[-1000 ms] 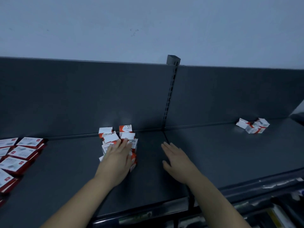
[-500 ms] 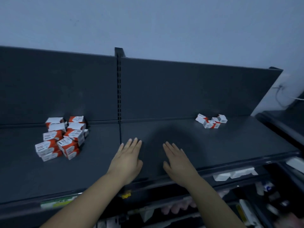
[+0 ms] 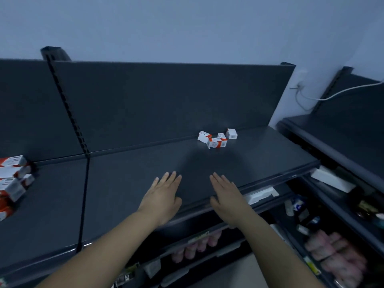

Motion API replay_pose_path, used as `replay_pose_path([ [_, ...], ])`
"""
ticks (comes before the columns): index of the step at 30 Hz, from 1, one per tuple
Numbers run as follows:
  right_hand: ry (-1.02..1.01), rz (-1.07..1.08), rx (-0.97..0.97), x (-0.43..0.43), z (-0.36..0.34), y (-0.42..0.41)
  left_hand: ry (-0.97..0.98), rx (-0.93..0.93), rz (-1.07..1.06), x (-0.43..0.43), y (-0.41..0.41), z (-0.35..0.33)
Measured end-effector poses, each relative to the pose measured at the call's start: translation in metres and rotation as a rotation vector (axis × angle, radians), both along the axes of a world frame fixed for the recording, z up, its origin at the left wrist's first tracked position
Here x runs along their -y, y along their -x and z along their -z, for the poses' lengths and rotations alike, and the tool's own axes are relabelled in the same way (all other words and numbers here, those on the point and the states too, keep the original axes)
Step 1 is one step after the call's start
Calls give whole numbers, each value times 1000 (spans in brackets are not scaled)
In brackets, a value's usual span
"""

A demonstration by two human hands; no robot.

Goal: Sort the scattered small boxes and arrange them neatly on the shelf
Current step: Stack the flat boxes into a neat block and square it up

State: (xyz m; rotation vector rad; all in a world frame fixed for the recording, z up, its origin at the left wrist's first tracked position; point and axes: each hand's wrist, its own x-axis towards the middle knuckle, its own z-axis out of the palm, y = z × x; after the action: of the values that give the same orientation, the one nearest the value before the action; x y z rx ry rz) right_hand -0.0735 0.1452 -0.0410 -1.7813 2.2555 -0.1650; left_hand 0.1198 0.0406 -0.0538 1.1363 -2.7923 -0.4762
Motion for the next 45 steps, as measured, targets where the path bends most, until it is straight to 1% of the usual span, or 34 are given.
replay_pose_path([
  [4, -19, 25, 4, 3, 5, 32, -15, 54, 65, 12, 40, 8],
  [14, -41, 42, -25, 58, 10, 111, -93, -47, 80, 90, 140, 21],
  [18, -45, 81, -38, 67, 16, 140, -70, -81, 107, 125, 181, 14],
  [24, -38, 127, -17, 83, 20, 176, -53, -131, 125, 149, 217, 19],
  [29, -47, 68, -5, 115, 19, 193, -51, -170, 100, 161, 229, 28],
  [33, 87, 8, 40, 144, 21, 205, -20, -240, 44, 159, 232, 31],
  [36, 142, -79, 56, 166, 23, 209, -18, -329, 14, 157, 236, 39],
  [38, 133, -134, 38, 178, 24, 214, -5, -439, 0, 155, 237, 43],
  [40, 139, -172, 51, 186, 25, 220, -84, -560, -42, 151, 236, 42],
  [41, 165, -183, 98, 188, 25, 224, -142, -598, -81, 149, 235, 41],
  [43, 249, -189, 224, 191, 26, 230, -247, -618, -176, 146, 233, 40],
  [45, 324, -162, 285, 193, 28, 238, -346, -608, -246, 144, 231, 42],
])
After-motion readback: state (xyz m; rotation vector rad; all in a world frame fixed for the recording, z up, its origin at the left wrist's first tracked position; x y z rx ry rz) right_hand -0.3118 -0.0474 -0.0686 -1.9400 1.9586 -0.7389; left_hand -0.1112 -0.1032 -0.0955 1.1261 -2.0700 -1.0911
